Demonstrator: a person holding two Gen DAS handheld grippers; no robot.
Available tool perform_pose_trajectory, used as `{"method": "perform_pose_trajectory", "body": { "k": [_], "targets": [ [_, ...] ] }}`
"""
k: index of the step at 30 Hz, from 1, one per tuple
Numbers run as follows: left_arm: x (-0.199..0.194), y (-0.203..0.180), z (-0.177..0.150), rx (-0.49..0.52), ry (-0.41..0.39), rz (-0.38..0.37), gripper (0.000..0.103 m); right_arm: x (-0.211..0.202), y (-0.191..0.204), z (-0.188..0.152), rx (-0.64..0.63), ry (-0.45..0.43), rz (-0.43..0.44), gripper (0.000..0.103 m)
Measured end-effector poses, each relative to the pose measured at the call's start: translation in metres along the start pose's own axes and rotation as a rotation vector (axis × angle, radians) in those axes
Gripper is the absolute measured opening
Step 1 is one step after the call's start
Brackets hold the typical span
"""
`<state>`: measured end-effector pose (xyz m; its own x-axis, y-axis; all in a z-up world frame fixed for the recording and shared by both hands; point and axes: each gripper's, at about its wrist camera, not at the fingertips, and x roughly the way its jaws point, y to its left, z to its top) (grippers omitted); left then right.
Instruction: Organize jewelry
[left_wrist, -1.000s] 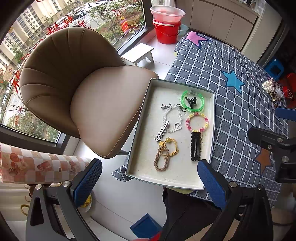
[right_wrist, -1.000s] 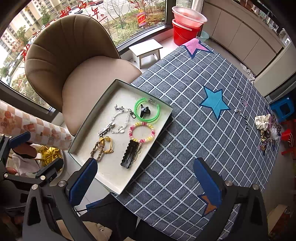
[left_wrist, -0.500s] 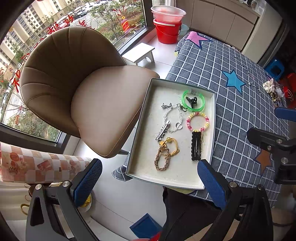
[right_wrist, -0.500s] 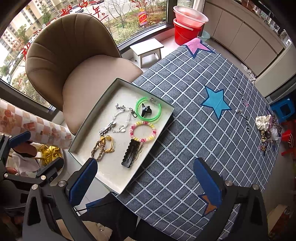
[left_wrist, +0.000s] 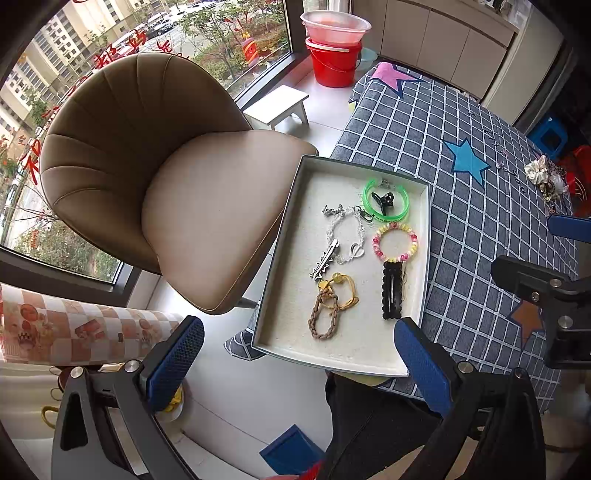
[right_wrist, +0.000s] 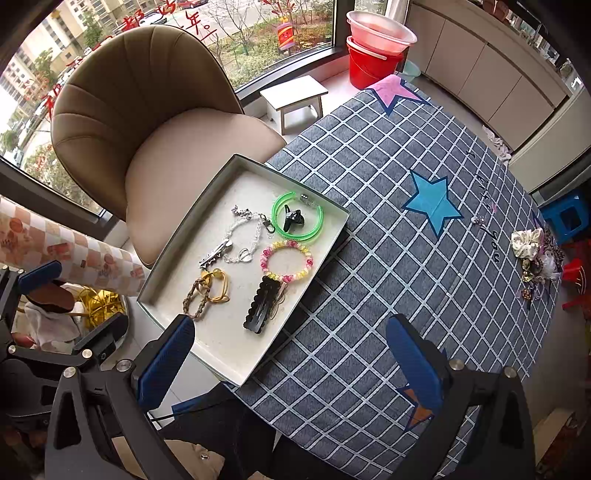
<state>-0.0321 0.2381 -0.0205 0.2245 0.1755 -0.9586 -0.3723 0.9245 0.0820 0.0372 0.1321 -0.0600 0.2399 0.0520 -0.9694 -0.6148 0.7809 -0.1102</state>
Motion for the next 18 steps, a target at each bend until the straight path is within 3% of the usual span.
{"method": "perform_pose_trajectory", "body": {
  "k": [18],
  "targets": [
    [0.0019,0.0021,-0.0014,0.009,-0.004,0.016,0.103,0.0002,-0.0002,0.0001,-0.004,0.000,0.001,0.103]
  ]
}}
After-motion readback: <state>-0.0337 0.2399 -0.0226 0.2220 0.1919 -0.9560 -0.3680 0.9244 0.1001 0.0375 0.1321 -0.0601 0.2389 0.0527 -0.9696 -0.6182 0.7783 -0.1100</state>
